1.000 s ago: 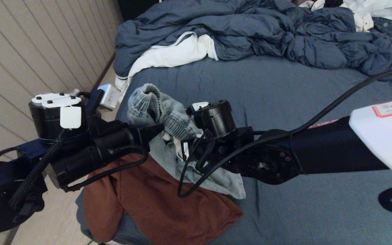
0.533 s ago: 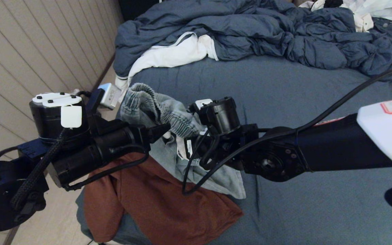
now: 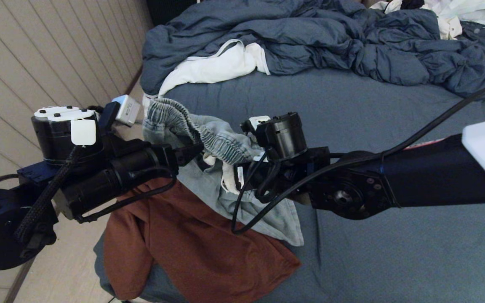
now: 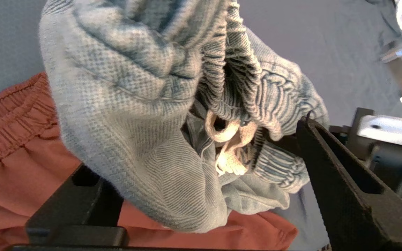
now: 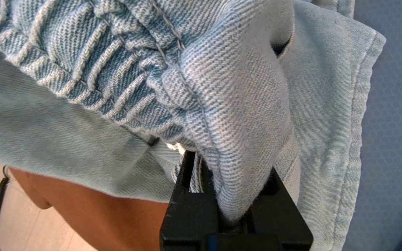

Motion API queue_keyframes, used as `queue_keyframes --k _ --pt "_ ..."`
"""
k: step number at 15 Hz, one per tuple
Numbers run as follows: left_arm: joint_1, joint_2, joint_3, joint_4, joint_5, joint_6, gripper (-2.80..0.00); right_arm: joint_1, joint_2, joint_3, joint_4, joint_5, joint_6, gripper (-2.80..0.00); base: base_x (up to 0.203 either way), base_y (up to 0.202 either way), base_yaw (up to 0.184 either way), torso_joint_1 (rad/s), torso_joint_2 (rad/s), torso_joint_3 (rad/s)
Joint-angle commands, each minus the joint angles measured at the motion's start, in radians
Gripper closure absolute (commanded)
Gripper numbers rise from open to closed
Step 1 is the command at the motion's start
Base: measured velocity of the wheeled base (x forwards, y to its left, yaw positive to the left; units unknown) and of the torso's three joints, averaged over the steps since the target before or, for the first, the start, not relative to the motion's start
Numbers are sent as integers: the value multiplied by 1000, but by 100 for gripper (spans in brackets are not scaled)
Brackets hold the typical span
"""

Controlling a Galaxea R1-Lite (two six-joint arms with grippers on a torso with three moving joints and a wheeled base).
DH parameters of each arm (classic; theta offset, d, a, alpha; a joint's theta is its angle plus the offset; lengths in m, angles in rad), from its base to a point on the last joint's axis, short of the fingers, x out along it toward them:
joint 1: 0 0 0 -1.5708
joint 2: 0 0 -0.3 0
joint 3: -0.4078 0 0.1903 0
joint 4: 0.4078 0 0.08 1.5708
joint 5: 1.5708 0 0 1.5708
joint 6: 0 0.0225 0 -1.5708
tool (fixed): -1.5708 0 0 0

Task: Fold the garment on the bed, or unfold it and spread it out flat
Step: Unford the blue shorts

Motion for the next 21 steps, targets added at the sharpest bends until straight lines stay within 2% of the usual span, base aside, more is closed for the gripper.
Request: queue_keyframes --k 1,5,6,9,18,21 --pt "1 16 -8 -3 2 -3 -280 1 -9 1 -3 -2 2 0 0 0 0 0 0 0" --pt "1 47 -25 -18 10 -3 -280 1 -21 4 -2 -2 2 0 0 0 0 0 0 0" --pt "1 49 -29 -18 11 -3 0 2 -34 16 -2 -1 2 0 0 0 0 0 0 0" --pt "13 49 -33 -18 2 -3 0 3 -99 69 -3 17 0 0 0 0 0 0 0 0" --pt "23 16 -45 -14 2 2 0 -35 -164 90 -2 21 -13 0 0 0 0 0 0 0" --pt "-27 -41 -65 6 9 15 0 -38 -257 84 11 19 -31 0 0 0 0 0 0 0"
